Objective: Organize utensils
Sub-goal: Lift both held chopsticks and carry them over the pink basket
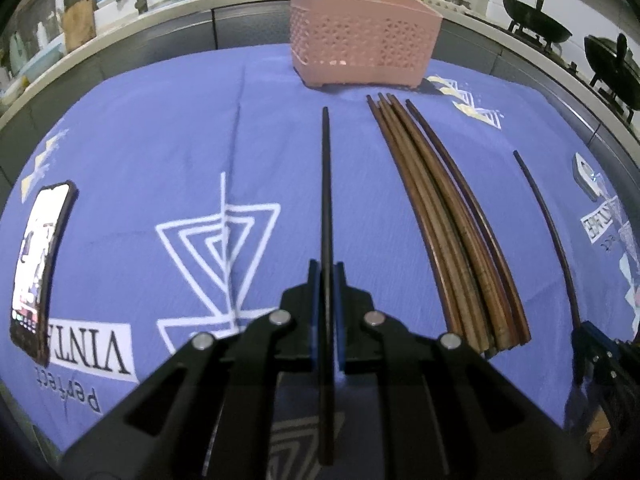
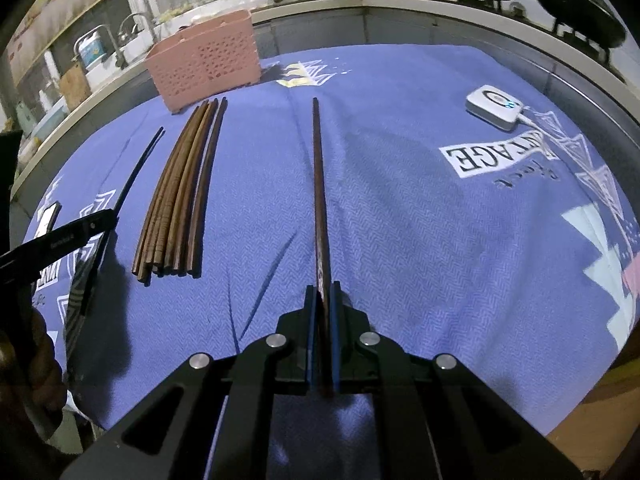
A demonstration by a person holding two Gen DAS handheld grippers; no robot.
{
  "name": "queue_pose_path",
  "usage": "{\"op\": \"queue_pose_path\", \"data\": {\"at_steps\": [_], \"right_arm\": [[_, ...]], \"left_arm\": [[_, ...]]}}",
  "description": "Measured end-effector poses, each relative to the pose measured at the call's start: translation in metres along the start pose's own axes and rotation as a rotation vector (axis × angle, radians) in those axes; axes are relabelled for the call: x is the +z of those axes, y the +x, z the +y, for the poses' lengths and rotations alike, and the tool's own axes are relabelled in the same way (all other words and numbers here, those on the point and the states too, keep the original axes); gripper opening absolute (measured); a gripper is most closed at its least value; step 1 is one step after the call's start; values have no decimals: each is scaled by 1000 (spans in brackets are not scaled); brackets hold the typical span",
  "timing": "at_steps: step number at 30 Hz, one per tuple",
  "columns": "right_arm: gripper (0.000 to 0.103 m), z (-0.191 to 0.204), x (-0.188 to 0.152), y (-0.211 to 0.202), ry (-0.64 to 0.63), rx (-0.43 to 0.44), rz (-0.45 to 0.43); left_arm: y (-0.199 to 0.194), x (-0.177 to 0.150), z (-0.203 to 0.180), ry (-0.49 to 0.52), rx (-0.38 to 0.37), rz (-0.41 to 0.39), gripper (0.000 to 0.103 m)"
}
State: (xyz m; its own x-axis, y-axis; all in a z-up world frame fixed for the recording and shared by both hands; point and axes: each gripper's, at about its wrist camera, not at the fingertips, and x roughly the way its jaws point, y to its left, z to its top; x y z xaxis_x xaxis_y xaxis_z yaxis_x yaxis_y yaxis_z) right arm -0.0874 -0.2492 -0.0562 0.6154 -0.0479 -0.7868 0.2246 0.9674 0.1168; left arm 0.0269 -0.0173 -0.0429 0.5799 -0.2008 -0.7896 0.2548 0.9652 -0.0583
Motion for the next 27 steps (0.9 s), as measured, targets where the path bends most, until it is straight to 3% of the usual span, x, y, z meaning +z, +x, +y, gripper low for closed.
{"op": "queue_pose_path", "data": {"at_steps": [9,11,13,15,21,25,27], "right_arm": [[8,9,46,27,-113,73,69],[8,11,59,33,-135,87,85],[8,12,75,43,-143,112,106],[8,13,93,53,-139,134,131],[10,14,136,78,-135,203,248],[13,14,159,90,-126,196,282],[15,15,172,99,-108,208,292]], "left_arm": [[5,9,0,43,-5,42,11],[7,12,-2,67,-3,52,24],[11,17,-5,87,7,73,60],[17,22,-7,106,1,86,68],[34,51,2,74,-7,99,67],[44,70,1,107,30,98,45],[48,76,-1,122,27,100,39]]}}
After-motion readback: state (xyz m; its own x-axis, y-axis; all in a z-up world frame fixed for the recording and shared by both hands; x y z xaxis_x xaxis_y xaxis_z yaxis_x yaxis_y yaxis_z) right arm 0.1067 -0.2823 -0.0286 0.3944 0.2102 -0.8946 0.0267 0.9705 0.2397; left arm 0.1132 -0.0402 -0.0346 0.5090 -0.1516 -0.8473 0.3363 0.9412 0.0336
